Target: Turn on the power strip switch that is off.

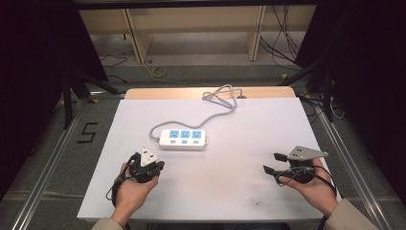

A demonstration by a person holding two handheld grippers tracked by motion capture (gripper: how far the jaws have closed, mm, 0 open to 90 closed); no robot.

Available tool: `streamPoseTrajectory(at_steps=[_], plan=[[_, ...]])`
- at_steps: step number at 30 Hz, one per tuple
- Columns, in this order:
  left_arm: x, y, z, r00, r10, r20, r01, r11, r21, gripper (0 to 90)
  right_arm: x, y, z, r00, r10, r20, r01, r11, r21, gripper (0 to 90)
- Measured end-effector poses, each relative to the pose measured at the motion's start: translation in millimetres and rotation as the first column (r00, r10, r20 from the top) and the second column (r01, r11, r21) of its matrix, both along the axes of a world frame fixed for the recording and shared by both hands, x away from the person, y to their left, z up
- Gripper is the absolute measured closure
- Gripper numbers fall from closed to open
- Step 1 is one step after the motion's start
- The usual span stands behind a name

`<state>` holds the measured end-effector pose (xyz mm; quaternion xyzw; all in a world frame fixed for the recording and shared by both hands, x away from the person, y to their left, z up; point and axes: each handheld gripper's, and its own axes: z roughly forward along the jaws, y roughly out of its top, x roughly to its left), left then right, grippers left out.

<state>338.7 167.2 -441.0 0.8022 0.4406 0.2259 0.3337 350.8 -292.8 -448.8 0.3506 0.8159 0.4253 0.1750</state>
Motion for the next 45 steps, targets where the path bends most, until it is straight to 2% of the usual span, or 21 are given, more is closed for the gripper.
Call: streamPoseTrajectory(at_steps=[4, 17, 29, 45], plan=[[7.1, -1.7, -1.0, 1.0, 0.007, 0.001, -0.007, 0.9999, -0.008, 89.5, 0.1, 1.6, -0.5, 1.0, 0.001, -0.004, -0.001, 1.0, 0.001, 34.8], [27.6, -7.9, -0.5, 0.9999, 0.017, -0.002, -0.017, 0.9997, 0.017, 89.6, 0.2, 1.8, -1.1, 1.0, 0.003, -0.005, -0.003, 1.0, -0.001, 34.8], [38.6, -13.9, 0.2, 0.9999, 0.009, -0.01, -0.008, 0.9997, 0.023, 89.6, 0.3, 2.1, -1.6, 1.0, 0.001, -0.005, -0.001, 1.0, -0.006, 34.8], [55.1, -25.3, 0.6, 0.9999, 0.01, -0.002, -0.01, 0.9998, 0.018, 89.6, 0.0, 2.7, -2.6, 1.0, 0.003, -0.006, -0.003, 0.9999, -0.013, 34.8]])
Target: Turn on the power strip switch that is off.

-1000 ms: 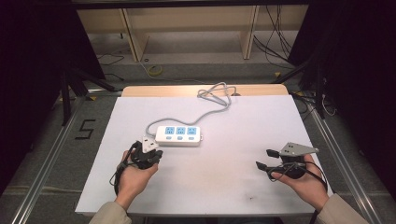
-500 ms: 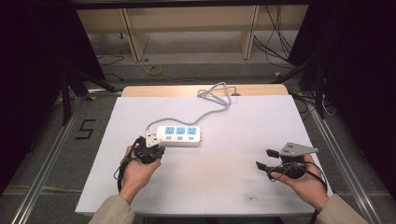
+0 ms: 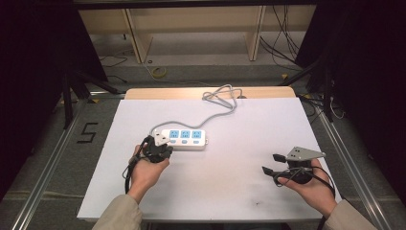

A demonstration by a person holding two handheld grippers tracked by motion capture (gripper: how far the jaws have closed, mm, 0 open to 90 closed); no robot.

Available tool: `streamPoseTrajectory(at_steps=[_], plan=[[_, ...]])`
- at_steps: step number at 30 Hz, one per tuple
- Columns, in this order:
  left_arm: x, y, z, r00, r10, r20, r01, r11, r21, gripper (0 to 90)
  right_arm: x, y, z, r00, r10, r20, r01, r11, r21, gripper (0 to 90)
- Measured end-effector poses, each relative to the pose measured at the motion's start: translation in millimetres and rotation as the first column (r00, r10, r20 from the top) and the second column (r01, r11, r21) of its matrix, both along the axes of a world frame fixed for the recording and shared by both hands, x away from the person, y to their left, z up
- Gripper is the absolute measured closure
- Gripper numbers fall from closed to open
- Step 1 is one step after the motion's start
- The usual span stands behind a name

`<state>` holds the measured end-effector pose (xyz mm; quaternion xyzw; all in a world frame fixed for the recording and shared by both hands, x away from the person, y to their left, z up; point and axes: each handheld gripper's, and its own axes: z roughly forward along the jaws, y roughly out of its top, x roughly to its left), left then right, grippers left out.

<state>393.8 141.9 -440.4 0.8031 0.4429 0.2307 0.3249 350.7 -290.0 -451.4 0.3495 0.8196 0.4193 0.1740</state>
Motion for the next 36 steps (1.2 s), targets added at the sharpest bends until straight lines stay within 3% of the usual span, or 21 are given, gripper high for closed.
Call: streamPoseTrajectory(at_steps=[36], plan=[[27.7, -18.4, 0.5, 0.9999, -0.011, 0.006, 0.011, 0.9999, 0.011, 89.7, 0.4, 1.6, -2.3, 1.0, 0.0, -0.006, 0.0, 1.0, -0.009, 34.9]])
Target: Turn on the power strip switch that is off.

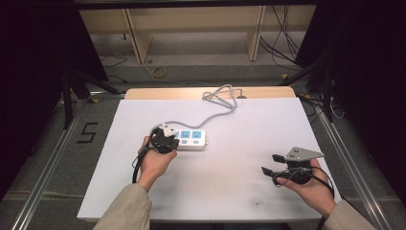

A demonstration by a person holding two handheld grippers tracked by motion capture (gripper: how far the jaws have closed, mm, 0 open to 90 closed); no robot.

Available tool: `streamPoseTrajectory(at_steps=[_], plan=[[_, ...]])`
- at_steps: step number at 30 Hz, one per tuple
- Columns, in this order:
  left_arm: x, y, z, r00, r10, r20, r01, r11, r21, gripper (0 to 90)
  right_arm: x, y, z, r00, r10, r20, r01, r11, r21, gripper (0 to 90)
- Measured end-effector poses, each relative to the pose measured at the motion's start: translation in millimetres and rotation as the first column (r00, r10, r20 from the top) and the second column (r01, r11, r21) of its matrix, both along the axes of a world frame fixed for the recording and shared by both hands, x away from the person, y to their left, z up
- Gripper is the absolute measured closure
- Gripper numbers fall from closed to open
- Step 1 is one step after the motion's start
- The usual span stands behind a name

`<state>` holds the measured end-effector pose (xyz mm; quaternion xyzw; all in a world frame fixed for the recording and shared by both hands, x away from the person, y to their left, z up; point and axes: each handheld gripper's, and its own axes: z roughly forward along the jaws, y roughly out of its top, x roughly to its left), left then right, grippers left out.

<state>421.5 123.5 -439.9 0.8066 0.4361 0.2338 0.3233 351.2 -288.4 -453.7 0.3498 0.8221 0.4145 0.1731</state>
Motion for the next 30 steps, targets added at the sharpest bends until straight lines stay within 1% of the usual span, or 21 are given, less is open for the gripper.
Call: streamPoseTrajectory(at_steps=[5, 7, 17, 21, 23, 30], plan=[[3.3, -2.3, -0.2, 1.0, -0.001, 0.004, 0.001, 1.0, -0.008, 89.7, -0.2, 0.6, -0.2, 1.0, 0.0, -0.001, 0.0, 1.0, -0.001, 35.0], [4.2, -2.6, -0.7, 1.0, -0.005, 0.001, 0.005, 1.0, -0.005, 89.7, -0.2, 0.6, -0.3, 1.0, 0.0, -0.002, 0.0, 1.0, -0.001, 34.9], [9.8, -3.8, -3.9, 1.0, 0.002, -0.004, -0.002, 1.0, -0.004, 89.7, -0.1, 0.4, -0.3, 1.0, 0.002, 0.0, -0.002, 1.0, -0.002, 34.9], [13.1, -5.1, -5.0, 1.0, 0.005, -0.004, -0.005, 0.9999, -0.011, 89.7, -0.1, 0.6, -0.4, 1.0, 0.001, -0.003, -0.001, 1.0, -0.002, 34.9], [14.8, -5.8, -4.7, 1.0, 0.002, -0.004, -0.002, 1.0, -0.004, 89.7, -0.1, 0.6, -0.4, 1.0, 0.001, -0.004, -0.001, 1.0, -0.001, 34.9], [19.2, -10.2, -6.7, 1.0, 0.004, -0.007, -0.004, 1.0, -0.004, 89.7, -0.4, 0.1, -0.2, 1.0, 0.0, -0.003, 0.0, 1.0, -0.001, 35.1]])
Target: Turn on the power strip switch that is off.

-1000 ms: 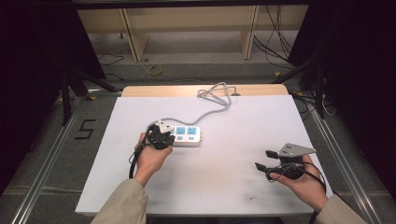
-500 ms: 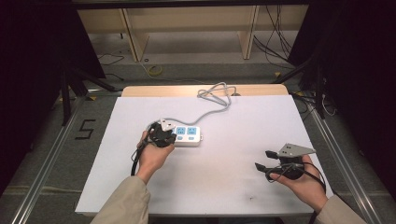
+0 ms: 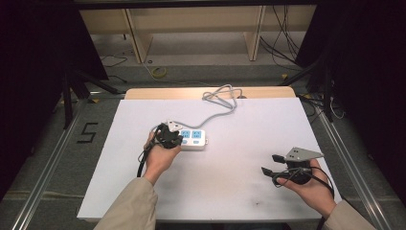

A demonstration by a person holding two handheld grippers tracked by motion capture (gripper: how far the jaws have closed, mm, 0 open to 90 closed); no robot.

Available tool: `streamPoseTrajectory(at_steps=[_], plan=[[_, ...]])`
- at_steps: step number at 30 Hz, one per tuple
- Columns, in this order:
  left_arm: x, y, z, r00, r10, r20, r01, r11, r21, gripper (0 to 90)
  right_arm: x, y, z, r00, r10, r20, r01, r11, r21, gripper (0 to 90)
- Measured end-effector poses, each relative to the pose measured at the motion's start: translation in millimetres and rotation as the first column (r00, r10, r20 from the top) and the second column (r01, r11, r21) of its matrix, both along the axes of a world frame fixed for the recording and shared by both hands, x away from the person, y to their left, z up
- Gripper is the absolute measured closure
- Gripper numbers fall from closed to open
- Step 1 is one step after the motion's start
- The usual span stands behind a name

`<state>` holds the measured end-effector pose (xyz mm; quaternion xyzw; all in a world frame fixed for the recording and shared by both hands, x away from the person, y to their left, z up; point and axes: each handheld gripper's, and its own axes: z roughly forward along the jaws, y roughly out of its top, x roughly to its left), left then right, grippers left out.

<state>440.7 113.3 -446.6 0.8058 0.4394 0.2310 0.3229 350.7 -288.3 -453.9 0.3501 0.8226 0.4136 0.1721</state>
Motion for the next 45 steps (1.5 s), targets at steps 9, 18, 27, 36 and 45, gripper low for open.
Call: streamPoseTrajectory(at_steps=[9, 18, 27, 36, 45], plan=[[4.0, -2.2, -1.4, 1.0, 0.002, -0.002, -0.002, 1.0, 0.001, 89.7, 0.0, 0.7, -0.1, 1.0, 0.002, -0.001, -0.002, 1.0, -0.001, 35.2], [6.7, -3.8, -3.0, 1.0, 0.001, -0.008, -0.001, 1.0, 0.002, 89.7, 0.0, 0.2, -0.1, 1.0, 0.002, 0.0, -0.002, 1.0, -0.001, 35.2], [8.6, -6.2, -3.7, 0.9999, 0.004, -0.01, -0.004, 1.0, 0.002, 89.7, -0.1, -0.1, 0.0, 1.0, 0.0, -0.001, 0.0, 1.0, -0.001, 35.2], [11.3, -8.4, -5.4, 0.9999, 0.002, -0.013, -0.002, 1.0, 0.006, 89.7, -0.4, 0.1, 0.0, 1.0, 0.001, 0.0, -0.001, 1.0, -0.004, 35.2], [13.8, -9.9, -7.2, 0.9998, 0.001, -0.018, -0.001, 0.9999, 0.011, 89.7, -0.6, 0.1, 0.1, 1.0, 0.0, -0.001, 0.0, 1.0, -0.005, 35.2]])
